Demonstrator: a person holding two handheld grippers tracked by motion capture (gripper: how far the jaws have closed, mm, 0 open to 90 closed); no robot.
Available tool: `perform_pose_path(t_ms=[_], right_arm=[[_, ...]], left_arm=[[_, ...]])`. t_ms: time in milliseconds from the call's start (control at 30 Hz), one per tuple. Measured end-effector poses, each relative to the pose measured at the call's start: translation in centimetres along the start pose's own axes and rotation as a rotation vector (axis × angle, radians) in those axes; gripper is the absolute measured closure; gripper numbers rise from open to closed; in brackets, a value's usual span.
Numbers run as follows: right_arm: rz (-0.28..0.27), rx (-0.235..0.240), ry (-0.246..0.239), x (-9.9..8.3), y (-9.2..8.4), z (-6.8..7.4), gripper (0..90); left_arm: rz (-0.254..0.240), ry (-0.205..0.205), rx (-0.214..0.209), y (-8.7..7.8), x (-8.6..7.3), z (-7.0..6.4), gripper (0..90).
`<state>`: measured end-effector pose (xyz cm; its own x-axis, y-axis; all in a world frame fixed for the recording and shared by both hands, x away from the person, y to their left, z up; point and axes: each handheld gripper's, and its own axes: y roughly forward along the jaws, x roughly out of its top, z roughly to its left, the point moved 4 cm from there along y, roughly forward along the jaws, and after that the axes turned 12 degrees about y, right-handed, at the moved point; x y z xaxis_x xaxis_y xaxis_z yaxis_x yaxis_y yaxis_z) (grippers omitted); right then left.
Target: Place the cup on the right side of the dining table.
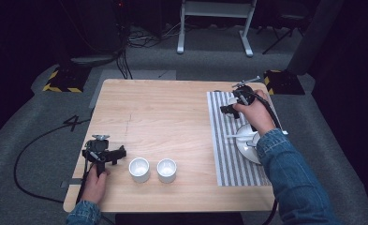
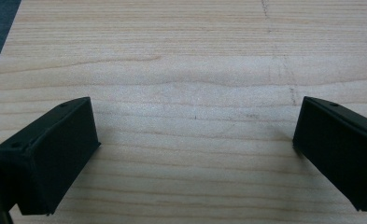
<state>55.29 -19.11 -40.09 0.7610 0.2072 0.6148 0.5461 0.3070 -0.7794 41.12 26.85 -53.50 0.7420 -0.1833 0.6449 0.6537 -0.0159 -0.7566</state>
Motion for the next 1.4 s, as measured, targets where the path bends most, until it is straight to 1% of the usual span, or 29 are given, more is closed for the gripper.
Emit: perform_pose_path(t_ms=[133,233,367,500,700,1000,1100,1167,1400], right_arm=[[-0.003,0.032,-0.035,-0.9,-1.5,1.2,17.1],[-0.01,0.035,-0.061,-1.2,-2.4,1.8,17.1],[-0.013,0.055,-0.098,-1.7,-3.6,3.0,17.1],[-0.023,0.08,-0.135,-2.9,-5.0,4.0,17.1],[-0.021,0.104,-0.153,-4.8,-6.2,4.6,17.5],[-0.051,0.134,-0.152,-7.5,-7.9,4.7,17.5],[-0.063,0.143,-0.166,-8.6,-8.5,5.0,17.5],[-0.068,0.154,-0.166,-9.4,-8.8,5.2,17.5],[-0.083,0.15,-0.174,-11.3,-8.9,5.3,17.4]], left_arm=[[0.0,-0.001,0.001,0.0,0.0,0.0,0.2],[0.0,-0.001,0.0,0.0,0.0,0.0,0.2],[0.0,-0.001,0.0,0.0,0.0,0.0,0.2],[0.001,-0.001,0.0,0.0,0.0,0.0,0.2],[0.001,0.0,0.001,0.0,0.0,0.0,0.1],[0.003,-0.003,-0.001,0.0,0.1,0.0,0.1],[0.003,-0.003,-0.001,0.0,0.1,0.0,0.1],[0.003,-0.003,-0.001,0.0,0.1,0.0,0.1],[0.0,0.001,-0.001,0.0,0.0,0.0,0.2]])
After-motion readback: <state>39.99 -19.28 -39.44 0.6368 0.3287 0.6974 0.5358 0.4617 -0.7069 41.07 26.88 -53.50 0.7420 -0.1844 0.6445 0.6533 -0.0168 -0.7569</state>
